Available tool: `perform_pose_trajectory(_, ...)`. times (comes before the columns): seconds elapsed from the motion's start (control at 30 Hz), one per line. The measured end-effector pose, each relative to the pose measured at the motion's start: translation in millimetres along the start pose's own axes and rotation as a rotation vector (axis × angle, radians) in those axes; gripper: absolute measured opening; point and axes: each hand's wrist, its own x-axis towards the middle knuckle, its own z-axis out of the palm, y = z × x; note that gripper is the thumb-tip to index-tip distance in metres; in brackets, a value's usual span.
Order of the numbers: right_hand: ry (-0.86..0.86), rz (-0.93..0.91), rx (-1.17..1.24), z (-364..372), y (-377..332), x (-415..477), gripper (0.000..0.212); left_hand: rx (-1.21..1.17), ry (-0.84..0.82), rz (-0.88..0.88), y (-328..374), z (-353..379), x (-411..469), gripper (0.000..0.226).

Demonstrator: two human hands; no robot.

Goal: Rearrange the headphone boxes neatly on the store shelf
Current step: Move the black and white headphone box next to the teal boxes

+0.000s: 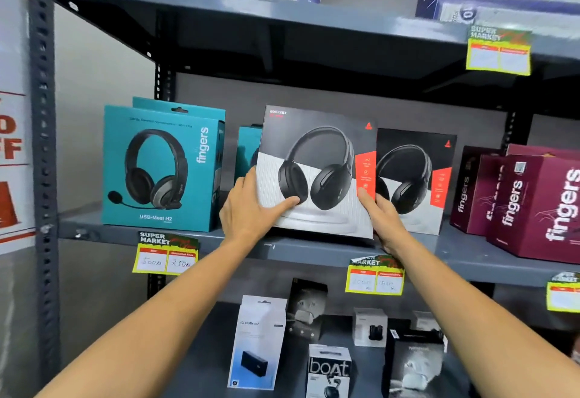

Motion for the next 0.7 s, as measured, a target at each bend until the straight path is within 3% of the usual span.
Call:
perform_pose_trajectory(0.13, 0.019, 0.003, 0.011, -3, -1, 2, 0.041, -0.004, 0.031, -0.01, 6, 0, 0, 0.111)
perform_pose_trajectory(0.37, -0.036, -0.025, 0.041, -5, -3, 2, 0.05, 0.0, 0.032, -0.022, 9, -1, -2, 0.111)
perform_pose_trajectory(0.5, -0.078, -0.03, 0.066, -26, -7, 0, 0.039, -0.065, 0.035, -0.022, 26, 7, -7, 0.107)
perform_pose_trajectory(0.7, -0.022, -0.058, 0.112, -103, -29, -3, 0.084, -0.126, -0.021, 0.018, 98, 43, -18, 0.097)
